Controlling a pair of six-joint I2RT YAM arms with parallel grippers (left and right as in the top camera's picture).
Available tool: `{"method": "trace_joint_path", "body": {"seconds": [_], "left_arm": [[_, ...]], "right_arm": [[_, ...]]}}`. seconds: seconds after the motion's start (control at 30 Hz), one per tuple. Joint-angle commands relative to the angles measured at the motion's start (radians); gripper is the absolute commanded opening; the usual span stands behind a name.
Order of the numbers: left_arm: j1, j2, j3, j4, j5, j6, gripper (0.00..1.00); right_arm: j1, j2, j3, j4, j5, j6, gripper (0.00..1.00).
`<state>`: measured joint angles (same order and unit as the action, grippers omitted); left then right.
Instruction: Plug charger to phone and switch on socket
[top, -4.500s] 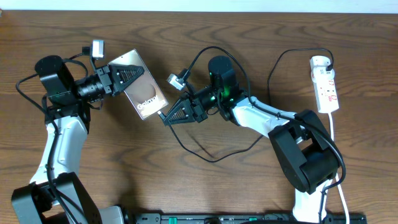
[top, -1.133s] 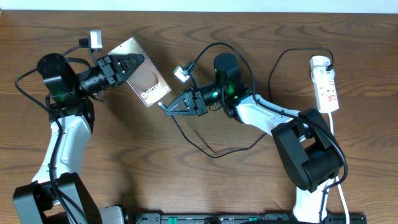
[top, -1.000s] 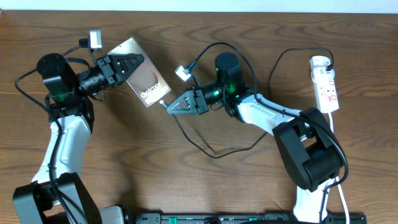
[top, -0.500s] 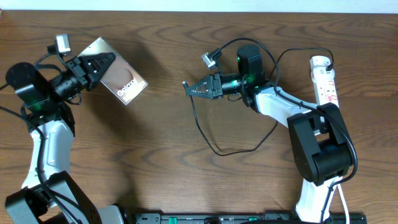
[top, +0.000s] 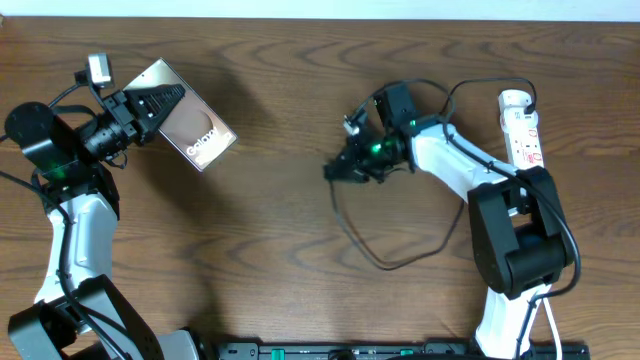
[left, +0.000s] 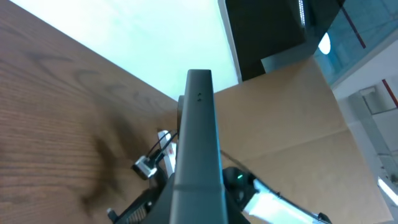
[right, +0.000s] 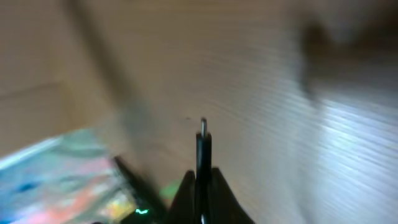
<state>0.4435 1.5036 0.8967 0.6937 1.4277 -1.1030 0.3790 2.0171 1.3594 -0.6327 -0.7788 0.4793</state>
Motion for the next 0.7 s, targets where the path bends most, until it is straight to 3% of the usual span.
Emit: {"method": "trace_joint_path", "body": {"seconds": [0.0, 0.07, 0.33, 0.67], "left_arm": [[0.004, -0.006, 0.024, 0.012, 0.023, -0.009, 0.07], [0.004, -0.006, 0.024, 0.012, 0.024, -0.009, 0.07], [0.004, -0.006, 0.024, 0.012, 0.023, -0.005, 0.08], [0.004, -0.006, 0.024, 0.012, 0.044, -0.005, 0.08]], "right_arm": [[-0.001, -0.081, 0.137, -0.171, 0.395, -0.155, 0.01], [0.0, -0.082, 0.186, -0.308, 0.529, -0.155, 0.01], [0.011, -0.081, 0.181, -0.58, 0.713, -0.119, 0.01], [0.022, -0.08, 0.119, -0.634, 0.72, -0.089, 0.01]]}}
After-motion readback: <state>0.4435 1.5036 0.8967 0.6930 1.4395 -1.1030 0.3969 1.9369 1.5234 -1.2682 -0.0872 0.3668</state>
